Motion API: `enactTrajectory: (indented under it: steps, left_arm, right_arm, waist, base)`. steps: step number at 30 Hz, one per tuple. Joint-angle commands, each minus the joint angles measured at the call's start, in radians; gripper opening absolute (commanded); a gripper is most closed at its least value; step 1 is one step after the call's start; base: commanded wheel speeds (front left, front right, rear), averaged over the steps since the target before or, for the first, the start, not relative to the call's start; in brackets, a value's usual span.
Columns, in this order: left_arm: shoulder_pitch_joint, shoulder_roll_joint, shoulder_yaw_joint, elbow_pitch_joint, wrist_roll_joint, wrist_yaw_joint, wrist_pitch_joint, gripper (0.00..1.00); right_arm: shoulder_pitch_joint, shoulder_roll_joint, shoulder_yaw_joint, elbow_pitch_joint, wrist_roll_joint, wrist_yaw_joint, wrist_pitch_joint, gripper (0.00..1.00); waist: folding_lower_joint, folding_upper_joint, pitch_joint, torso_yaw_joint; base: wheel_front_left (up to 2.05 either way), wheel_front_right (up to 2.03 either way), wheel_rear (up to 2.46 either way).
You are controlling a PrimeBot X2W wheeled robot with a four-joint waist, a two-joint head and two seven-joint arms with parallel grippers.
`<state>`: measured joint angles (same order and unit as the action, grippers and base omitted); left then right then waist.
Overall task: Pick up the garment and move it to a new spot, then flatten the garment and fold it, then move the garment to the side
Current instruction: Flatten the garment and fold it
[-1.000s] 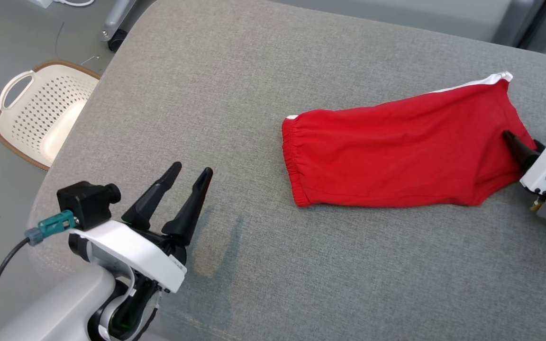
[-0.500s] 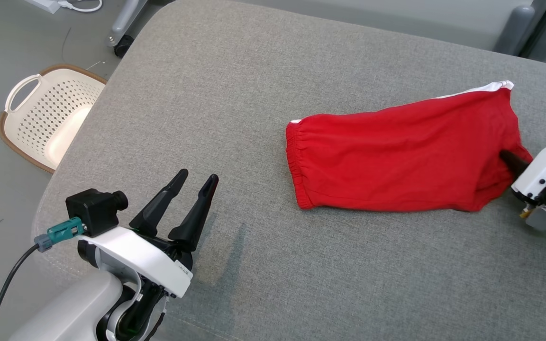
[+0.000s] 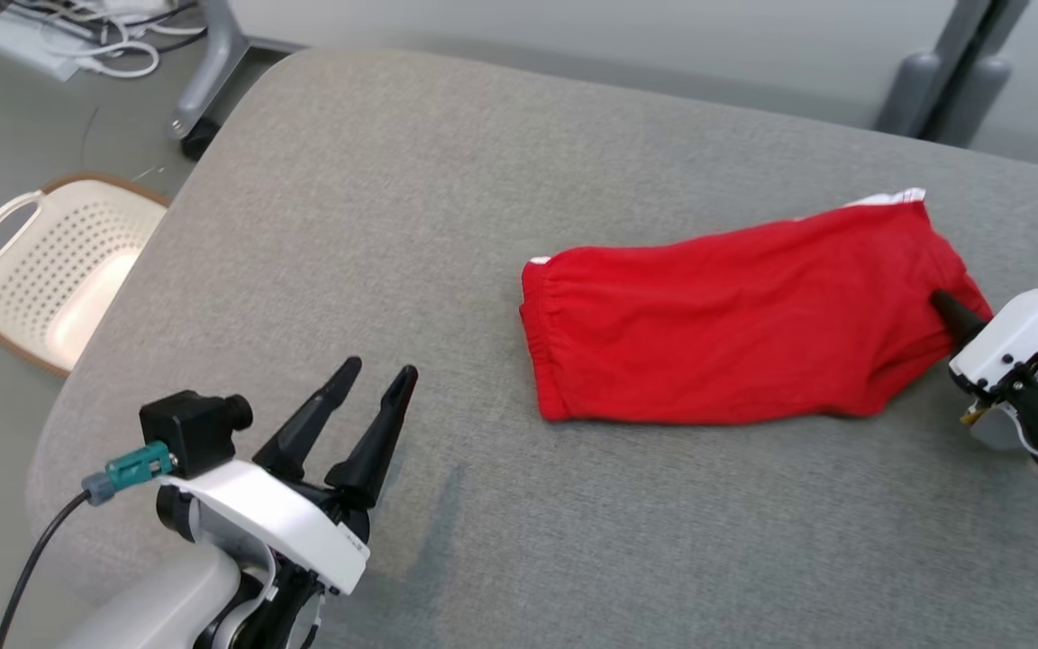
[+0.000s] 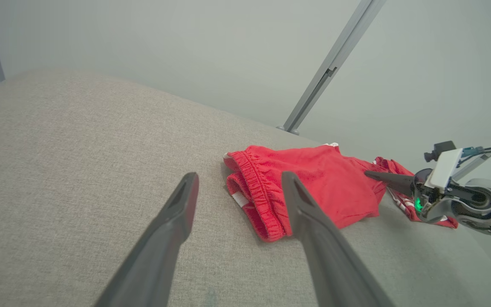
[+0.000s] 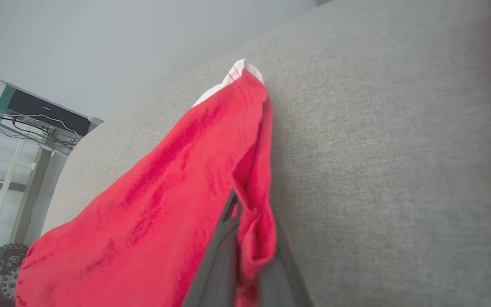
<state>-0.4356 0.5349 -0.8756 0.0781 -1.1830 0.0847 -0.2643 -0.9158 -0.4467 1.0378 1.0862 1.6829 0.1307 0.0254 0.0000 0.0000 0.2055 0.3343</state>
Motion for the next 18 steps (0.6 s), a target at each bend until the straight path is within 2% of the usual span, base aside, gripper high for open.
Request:
enactTrajectory:
  steps: [1, 10, 18]
  left_arm:
    - [0.013, 0.002, 0.000, 0.006, -0.006, -0.006, 0.000, 1.00]
    - [0.062, 0.004, -0.003, 0.011, -0.020, 0.000, 0.002, 1.00]
    - [0.097, 0.006, 0.001, 0.004, -0.028, 0.009, 0.001, 1.00]
  right_arm:
    - [0.025, 0.005, -0.009, 0.004, 0.007, 0.000, -0.010, 0.00]
    - [0.142, 0.020, -0.027, -0.104, 0.015, 0.000, -0.075, 0.00]
    - [0.245, 0.002, -0.040, -0.199, 0.002, 0.000, -0.142, 0.00]
  waist:
    - [0.0000, 0.0000, -0.030, -0.035]
    - [0.0000, 0.0000, -0.090, -0.131]
    - [0.0000, 0.0000, -0.120, -0.194]
  base:
    - [0.00, 0.00, 0.00]
    - [0.00, 0.00, 0.00]
    - [0.00, 0.00, 0.00]
